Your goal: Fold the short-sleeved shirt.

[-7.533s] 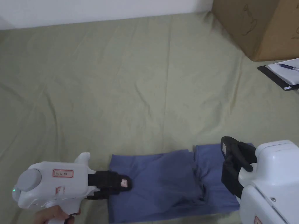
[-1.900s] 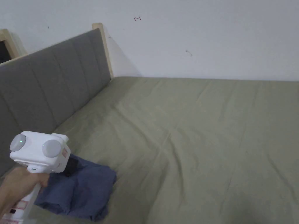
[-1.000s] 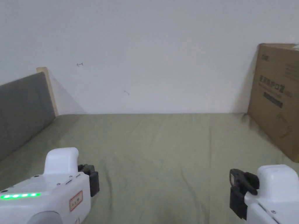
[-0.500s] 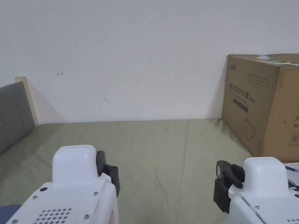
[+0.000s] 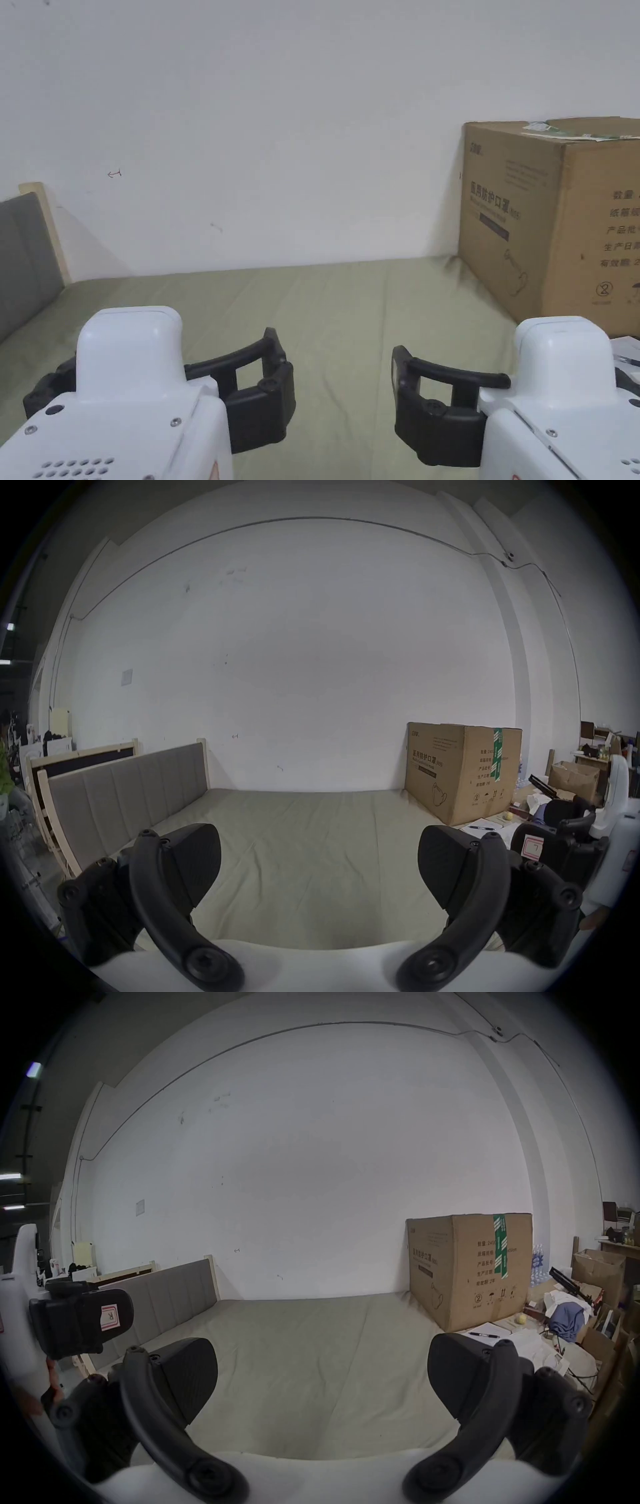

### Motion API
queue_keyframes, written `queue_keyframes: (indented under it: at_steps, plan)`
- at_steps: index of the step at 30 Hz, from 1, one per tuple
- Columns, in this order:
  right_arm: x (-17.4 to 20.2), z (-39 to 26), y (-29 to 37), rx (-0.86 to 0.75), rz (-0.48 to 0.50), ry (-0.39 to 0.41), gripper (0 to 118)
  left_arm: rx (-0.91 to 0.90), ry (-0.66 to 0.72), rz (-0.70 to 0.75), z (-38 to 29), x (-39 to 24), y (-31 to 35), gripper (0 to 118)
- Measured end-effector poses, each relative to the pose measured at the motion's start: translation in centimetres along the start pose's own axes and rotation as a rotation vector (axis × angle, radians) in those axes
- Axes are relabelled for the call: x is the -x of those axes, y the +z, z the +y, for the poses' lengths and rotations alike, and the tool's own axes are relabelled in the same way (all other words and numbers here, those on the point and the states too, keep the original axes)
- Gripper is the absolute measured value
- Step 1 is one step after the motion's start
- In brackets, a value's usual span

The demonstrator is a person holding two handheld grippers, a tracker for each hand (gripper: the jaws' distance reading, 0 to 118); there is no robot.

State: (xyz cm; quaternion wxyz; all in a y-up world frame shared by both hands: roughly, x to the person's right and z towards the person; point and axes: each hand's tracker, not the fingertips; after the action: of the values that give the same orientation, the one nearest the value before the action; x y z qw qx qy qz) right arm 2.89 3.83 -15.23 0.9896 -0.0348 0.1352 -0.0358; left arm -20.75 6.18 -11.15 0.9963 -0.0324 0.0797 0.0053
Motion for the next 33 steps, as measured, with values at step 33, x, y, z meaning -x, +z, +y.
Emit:
queue_keyframes:
  at_steps: [33]
  plan:
    - [-2.5, -1.5, -1.9, 0.065, -0.051, -0.050, 118, 0.186, 0.098, -0.045, -0.2, 1.2, -1.4, 113]
